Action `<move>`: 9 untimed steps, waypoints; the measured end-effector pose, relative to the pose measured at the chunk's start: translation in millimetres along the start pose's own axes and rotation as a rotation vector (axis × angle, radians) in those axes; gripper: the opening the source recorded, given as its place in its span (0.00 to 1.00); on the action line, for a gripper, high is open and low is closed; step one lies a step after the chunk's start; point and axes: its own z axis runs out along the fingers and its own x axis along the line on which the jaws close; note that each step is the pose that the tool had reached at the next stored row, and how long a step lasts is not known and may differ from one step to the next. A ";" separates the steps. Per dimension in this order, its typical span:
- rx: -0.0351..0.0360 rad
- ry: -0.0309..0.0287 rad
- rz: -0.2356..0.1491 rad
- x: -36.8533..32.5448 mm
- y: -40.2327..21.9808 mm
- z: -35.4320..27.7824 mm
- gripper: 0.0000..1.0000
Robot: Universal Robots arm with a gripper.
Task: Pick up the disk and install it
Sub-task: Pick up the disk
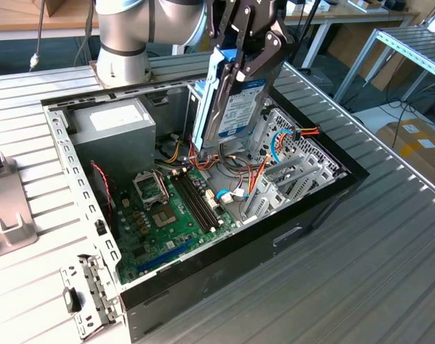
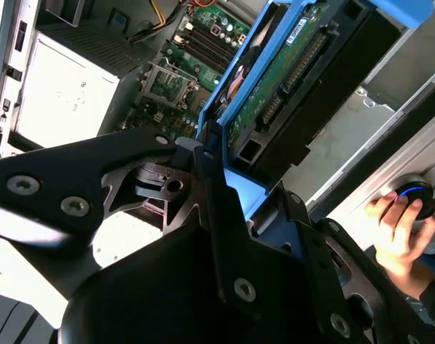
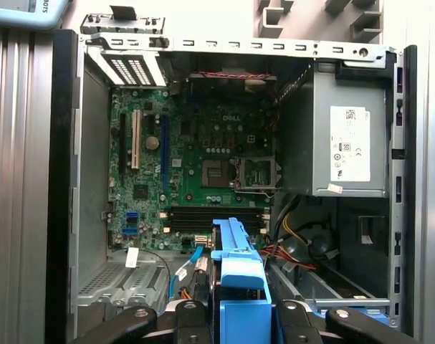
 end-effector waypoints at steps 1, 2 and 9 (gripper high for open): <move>0.0000 0.0000 0.000 0.5 -1.0 0.0 0.37; -0.0001 -0.0001 0.000 1.0 -2.4 0.1 0.37; -0.0006 0.0000 0.000 4.5 -10.6 0.3 0.37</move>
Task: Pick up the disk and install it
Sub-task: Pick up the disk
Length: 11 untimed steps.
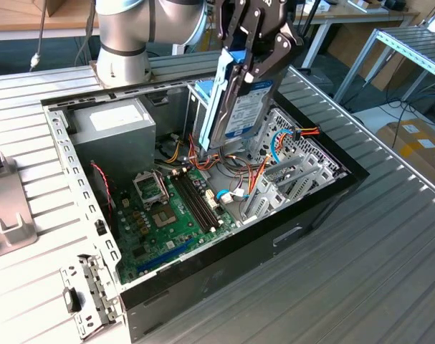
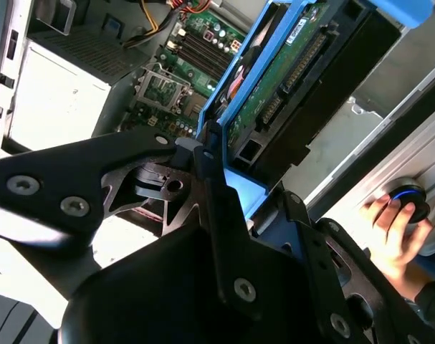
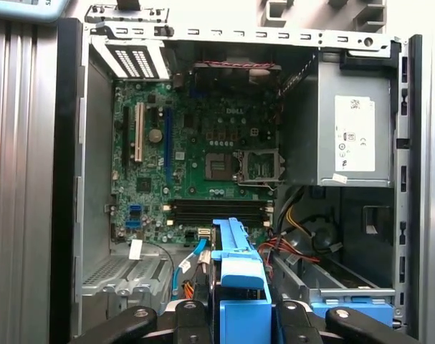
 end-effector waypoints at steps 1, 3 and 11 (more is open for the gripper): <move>-0.0001 -0.0001 0.000 0.7 -1.6 0.1 0.37; -0.0002 -0.0001 0.000 1.6 -3.8 0.1 0.37; -0.0009 -0.0001 0.000 7.2 -14.6 0.5 0.37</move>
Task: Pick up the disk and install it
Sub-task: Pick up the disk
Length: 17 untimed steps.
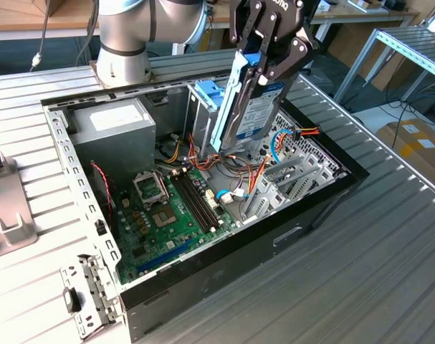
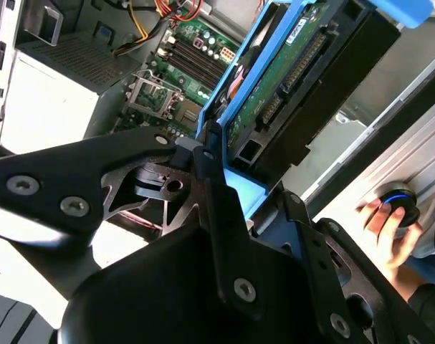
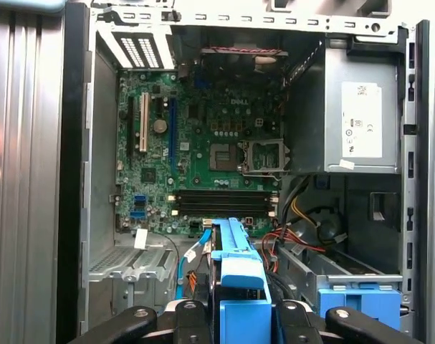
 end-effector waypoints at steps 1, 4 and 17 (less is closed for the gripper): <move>-0.0001 0.0000 0.000 0.7 -1.0 0.0 0.37; -0.0003 0.0000 0.000 3.4 -4.5 0.1 0.37; -0.0008 0.0001 0.000 12.2 -14.8 0.8 0.37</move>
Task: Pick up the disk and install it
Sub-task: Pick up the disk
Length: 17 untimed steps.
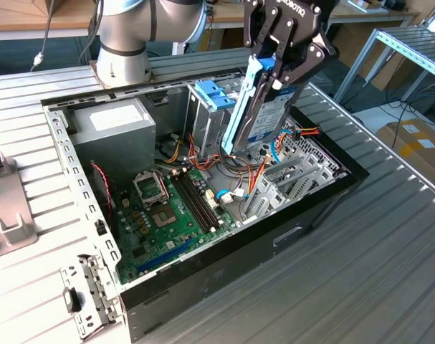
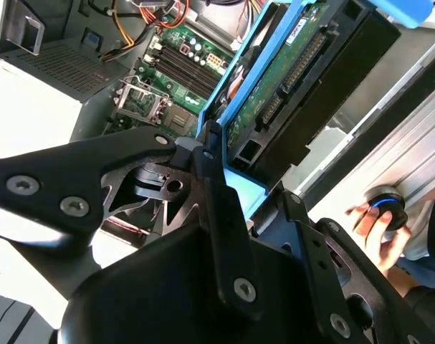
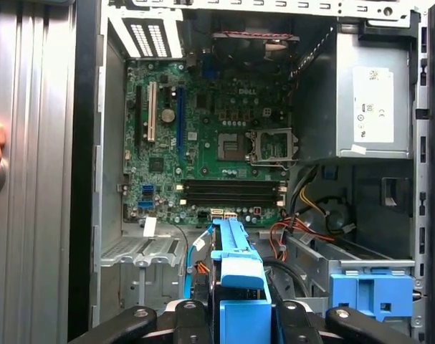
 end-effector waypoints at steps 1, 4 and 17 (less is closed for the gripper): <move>0.0000 -0.0001 0.000 1.5 -0.2 0.1 0.37; 0.0000 -0.0001 0.000 6.7 -0.8 0.2 0.37; 0.0000 0.0000 0.000 24.2 -3.2 0.7 0.37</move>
